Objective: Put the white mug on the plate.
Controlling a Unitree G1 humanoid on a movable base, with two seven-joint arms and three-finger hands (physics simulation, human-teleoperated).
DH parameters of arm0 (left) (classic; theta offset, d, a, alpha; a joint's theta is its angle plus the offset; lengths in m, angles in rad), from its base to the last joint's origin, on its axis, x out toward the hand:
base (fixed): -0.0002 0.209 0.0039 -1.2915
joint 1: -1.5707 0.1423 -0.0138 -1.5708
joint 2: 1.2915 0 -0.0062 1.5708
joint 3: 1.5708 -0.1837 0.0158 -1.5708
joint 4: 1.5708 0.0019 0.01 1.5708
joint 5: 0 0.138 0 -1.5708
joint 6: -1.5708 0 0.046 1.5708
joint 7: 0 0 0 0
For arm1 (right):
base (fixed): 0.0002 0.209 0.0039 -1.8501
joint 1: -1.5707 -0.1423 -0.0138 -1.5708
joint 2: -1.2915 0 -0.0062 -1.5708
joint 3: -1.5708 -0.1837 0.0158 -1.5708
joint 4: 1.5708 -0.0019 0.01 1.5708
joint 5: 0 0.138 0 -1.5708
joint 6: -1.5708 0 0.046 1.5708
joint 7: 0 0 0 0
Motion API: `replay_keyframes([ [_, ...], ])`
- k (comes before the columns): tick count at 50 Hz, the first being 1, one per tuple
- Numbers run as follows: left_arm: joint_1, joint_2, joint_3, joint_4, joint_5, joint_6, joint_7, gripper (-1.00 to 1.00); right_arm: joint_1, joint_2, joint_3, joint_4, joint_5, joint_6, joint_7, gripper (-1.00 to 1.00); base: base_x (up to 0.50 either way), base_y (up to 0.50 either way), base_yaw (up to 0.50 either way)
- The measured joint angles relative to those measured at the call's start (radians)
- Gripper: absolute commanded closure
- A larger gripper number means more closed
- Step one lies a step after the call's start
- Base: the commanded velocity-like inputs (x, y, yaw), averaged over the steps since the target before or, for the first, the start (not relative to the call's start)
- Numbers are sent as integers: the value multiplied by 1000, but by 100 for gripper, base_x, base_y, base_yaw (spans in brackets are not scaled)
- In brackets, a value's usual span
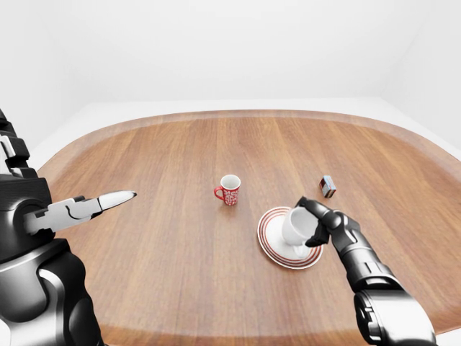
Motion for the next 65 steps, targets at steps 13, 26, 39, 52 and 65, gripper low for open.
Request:
replay_keyframes([
  [13,2,-1,0,2,2,0,-1,-100,19,13,-2,5,2,0,-12,100,0,0,0],
  [26,3,-2,-1,2,2,0,-1,-100,21,15,-6,5,6,0,-39,-100,0,0,0],
  [39,2,-2,-1,0,2,0,-1,-100,-5,6,7,-3,-13,0,-26,-100,0,0,0],
  [52,-1,1,2,1,-1,0,1,-100,80,-27,112,-334,-344,0,304,-100,0,0,0],
  [65,-1,3,4,-10,2,0,1,-100,696,-300,-354,-1026,-303,0,304,-100,0,0,0],
])
